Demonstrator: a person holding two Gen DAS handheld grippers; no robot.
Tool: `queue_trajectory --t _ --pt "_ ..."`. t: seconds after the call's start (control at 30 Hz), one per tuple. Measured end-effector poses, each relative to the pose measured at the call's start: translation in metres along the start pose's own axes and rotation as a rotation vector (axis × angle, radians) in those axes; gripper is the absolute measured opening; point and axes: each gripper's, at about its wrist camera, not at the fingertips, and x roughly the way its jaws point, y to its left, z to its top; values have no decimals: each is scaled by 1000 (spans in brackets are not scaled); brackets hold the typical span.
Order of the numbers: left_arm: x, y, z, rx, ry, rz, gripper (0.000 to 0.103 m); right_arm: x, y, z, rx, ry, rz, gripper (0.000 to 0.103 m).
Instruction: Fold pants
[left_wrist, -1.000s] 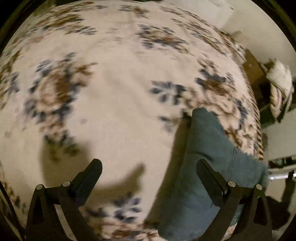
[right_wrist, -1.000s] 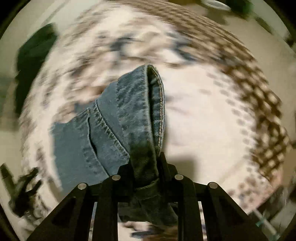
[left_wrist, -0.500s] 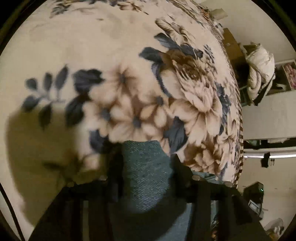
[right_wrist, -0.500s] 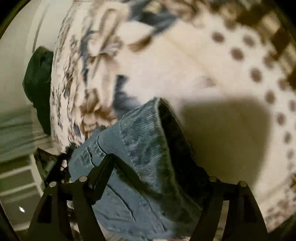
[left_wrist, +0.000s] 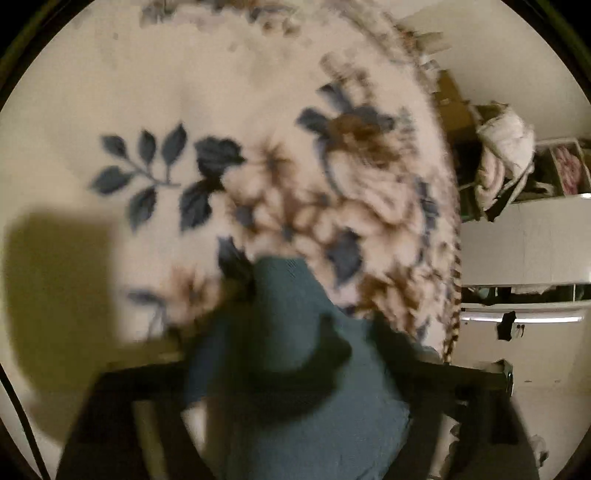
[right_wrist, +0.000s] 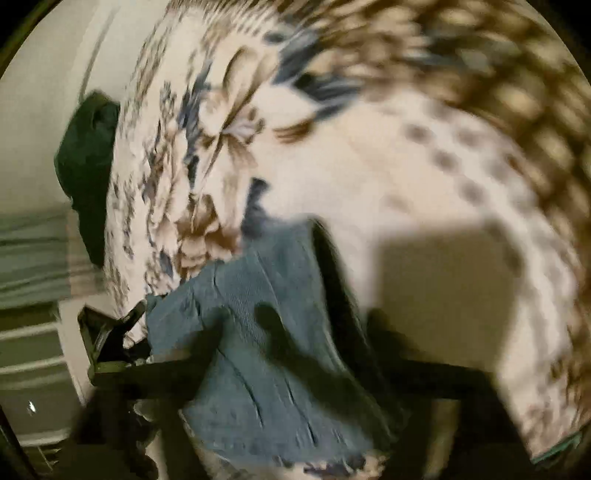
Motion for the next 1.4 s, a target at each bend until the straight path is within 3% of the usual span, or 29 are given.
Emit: queue_trajectory --t 0.07,0.17,0.33,0.43,0.53,0.6,0.67,0.8,0.93,1.03,1.17,1.3,1.33,1.4 --pt "-12 -4 -21 19 -31 -40 96 -13 -27 -26 85 -5 54 88" --pt "-4 -8 -43 41 5 -49 100 -7 -60 -61 193 -4 183 88" --pt "34 8 -71 6 117 -25 100 33 -66 -78 220 -6 213 90" --pt "37 9 -77 39 119 -6 100 22 -67 -88 235 -77 270 90" --pt "36 10 -73 41 138 -12 100 -10 -62 -96 176 -204 261 90" --pt "35 11 -74 44 144 -17 100 -2 -62 -90 167 -169 228 90" --pt "34 12 -75 44 146 -24 100 29 -65 -84 195 -53 219 90" --pt "32 18 -75 34 152 -39 100 45 -40 -82 56 -33 158 97" --pt "32 22 -74 24 160 -64 100 34 -25 -90 36 -10 359 97" --pt "31 27 -74 13 164 -92 100 47 -35 -101 41 39 298 96" --pt "30 26 -74 28 173 -94 100 69 -48 -106 113 36 332 97" --pt "31 30 -70 29 193 -109 100 69 -46 -109 145 17 474 97" --pt "31 31 -70 27 196 -117 100 66 -48 -112 126 5 449 97" --pt "29 34 -71 27 202 -137 100 67 -54 -118 71 15 288 91"
